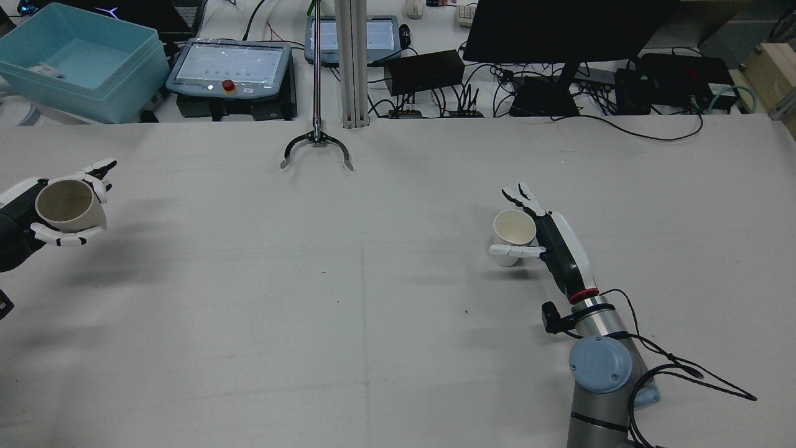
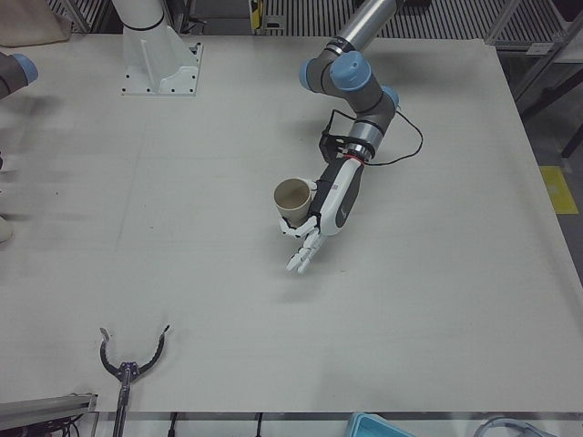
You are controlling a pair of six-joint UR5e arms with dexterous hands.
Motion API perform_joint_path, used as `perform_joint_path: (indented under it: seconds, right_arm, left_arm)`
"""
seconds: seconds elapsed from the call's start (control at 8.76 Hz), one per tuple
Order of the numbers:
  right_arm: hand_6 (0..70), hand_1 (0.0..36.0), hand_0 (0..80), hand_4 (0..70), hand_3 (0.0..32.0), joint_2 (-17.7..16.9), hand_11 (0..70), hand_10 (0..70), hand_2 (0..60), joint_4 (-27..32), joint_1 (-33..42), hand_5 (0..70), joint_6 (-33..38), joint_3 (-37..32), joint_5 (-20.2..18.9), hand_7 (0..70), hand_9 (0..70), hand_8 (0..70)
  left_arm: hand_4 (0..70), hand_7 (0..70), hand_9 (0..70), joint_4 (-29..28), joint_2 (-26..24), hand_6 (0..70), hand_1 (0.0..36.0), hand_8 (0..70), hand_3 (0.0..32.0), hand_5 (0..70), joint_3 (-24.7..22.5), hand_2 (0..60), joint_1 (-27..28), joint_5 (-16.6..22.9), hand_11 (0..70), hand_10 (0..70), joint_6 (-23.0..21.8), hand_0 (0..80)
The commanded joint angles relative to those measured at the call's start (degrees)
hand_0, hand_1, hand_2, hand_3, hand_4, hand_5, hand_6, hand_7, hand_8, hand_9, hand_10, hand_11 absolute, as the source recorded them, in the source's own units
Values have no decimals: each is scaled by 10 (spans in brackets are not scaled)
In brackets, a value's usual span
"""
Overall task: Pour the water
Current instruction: 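Close the right hand fingers around the second beige cup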
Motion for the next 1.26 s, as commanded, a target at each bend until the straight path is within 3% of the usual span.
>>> perform_joint_path:
  seconds: [0.0,1.14]
  right_arm:
    - [42,100,454,75,0,-4,60,34,65,3,0,51,0,0,-1,66,25,24]
    - [38,100,455,69,0,-18,59,33,59,3,-2,47,12,-9,0,61,19,22]
  left_arm:
    - [376,114,52,0,-1,42,360,28,0,610,2,600,1,0,114,57,3,514]
    - [372,111,51,0,-1,42,360,28,0,619,2,600,1,-1,115,58,3,517]
